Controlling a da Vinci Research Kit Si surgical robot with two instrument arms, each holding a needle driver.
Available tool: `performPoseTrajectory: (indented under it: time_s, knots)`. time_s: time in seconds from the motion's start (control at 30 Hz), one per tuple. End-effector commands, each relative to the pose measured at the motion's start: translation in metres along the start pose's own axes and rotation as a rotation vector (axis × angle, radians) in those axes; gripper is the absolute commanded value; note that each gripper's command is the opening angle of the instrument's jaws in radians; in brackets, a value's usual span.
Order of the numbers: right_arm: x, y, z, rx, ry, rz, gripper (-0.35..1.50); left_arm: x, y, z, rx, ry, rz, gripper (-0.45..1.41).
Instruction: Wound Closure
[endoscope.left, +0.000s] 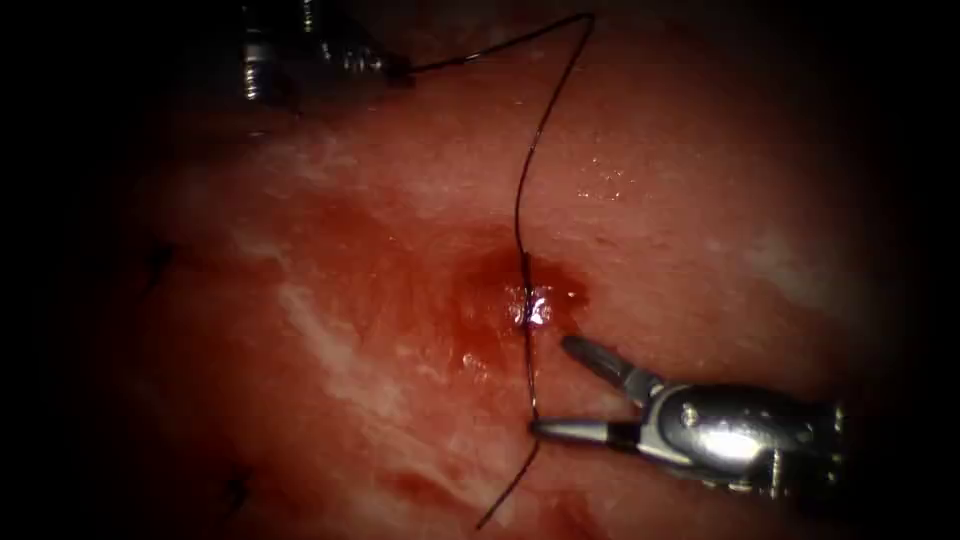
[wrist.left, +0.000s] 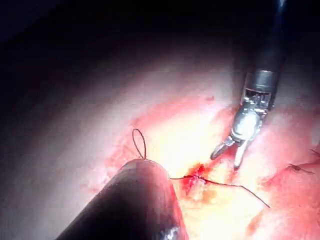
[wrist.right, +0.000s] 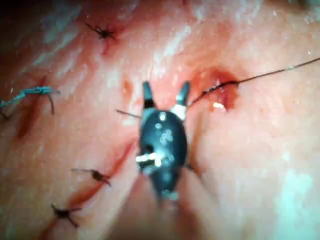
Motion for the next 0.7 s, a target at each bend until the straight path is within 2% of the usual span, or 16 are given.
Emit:
performPoseTrajectory:
  time_s: [0.03,0.07,0.17,0.3,0.5,0.57,0.7]
  knots:
    - [-0.0012,0.0017,0.0012,0.004,0.003,0.002,0.69,-0.0002,0.0014,0.0006,-0.002,0.013,0.009,-0.45]
    - [-0.0014,0.0034,0.0017,0.022,0.007,0.003,0.56,-0.0006,0.0026,0.0006,-0.004,0.028,0.015,-0.45]
    - [-0.0012,0.006,0.0021,0.032,0.007,0.01,0.32,-0.0011,0.0046,0.0007,-0.014,0.049,0.027,-0.45]
    - [-0.0006,0.0081,0.0028,0.04,0.008,0.019,0.15,-0.0013,0.0068,0.0005,-0.015,0.072,0.038,-0.45]
    - [0.0003,0.0105,0.0044,0.09,0.045,0.047,-0.28,-0.001,0.01,-0.0001,-0.011,0.098,0.091,-0.45]
    - [0.0006,0.0112,0.0048,0.108,0.065,0.068,-0.35,-0.001,0.0109,0.0,-0.004,0.102,0.112,-0.45]
    - [0.001,0.0124,0.0058,0.131,0.076,0.079,-0.35,-0.0014,0.0124,0.0006,0.006,0.1,0.144,-0.45]
